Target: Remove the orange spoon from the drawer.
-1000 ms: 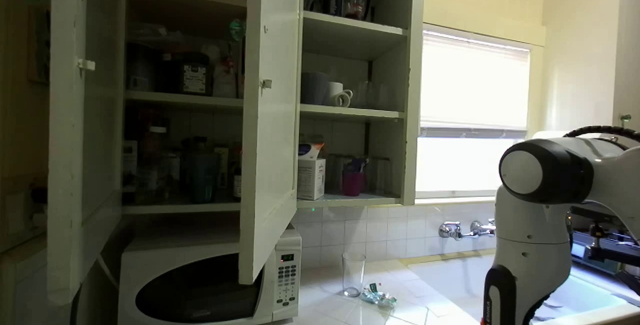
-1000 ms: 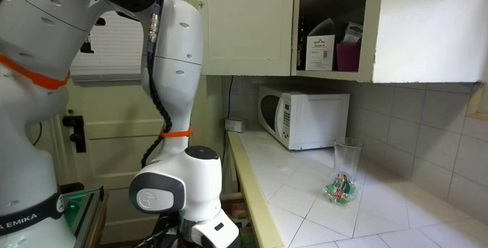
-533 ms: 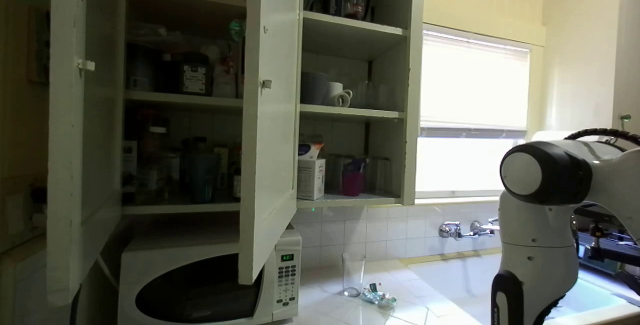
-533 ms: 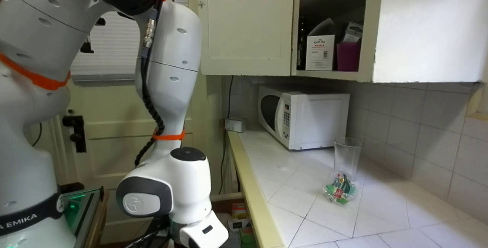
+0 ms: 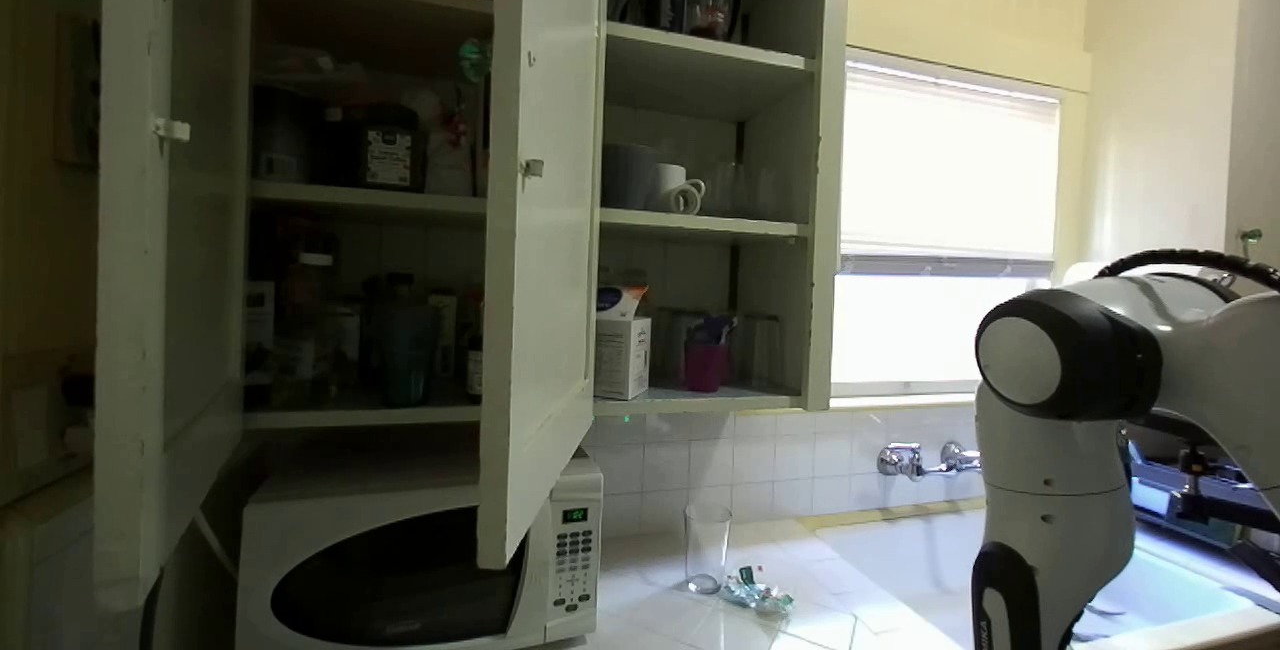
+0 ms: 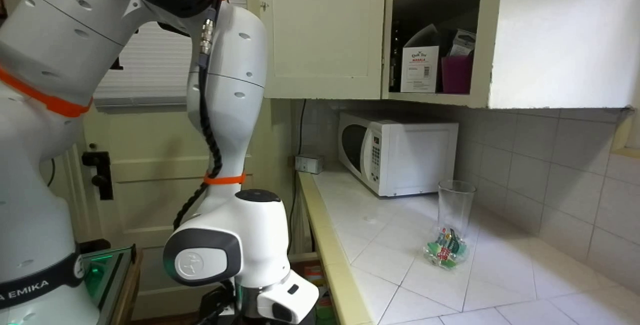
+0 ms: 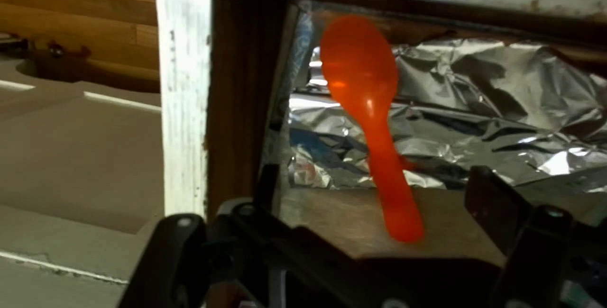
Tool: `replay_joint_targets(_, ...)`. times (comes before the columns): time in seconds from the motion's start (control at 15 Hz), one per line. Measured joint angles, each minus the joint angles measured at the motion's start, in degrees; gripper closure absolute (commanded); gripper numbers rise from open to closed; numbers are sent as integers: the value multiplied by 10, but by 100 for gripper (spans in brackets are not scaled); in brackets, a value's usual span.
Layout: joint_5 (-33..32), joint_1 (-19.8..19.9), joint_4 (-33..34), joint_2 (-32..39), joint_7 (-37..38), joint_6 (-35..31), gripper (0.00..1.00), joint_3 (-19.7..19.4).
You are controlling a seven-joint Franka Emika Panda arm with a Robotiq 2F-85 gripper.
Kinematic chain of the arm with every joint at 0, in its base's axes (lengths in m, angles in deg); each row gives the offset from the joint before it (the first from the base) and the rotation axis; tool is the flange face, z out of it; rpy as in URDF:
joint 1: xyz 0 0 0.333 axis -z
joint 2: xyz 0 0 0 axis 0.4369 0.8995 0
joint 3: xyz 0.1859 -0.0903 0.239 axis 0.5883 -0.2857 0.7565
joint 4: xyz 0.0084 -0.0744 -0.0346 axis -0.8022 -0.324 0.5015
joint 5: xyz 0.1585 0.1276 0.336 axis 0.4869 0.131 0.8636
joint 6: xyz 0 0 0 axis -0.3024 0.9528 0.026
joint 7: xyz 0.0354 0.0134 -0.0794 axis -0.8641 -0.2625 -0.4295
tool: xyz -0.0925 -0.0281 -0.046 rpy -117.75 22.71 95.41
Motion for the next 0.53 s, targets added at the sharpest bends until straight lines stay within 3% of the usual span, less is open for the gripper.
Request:
replay_joint_targets(0.27, -22, -3, 13, 4, -13, 0, 12, -1)
replay_joint_targets(0.53, -27, -3, 16, 13, -14, 1, 12, 1)
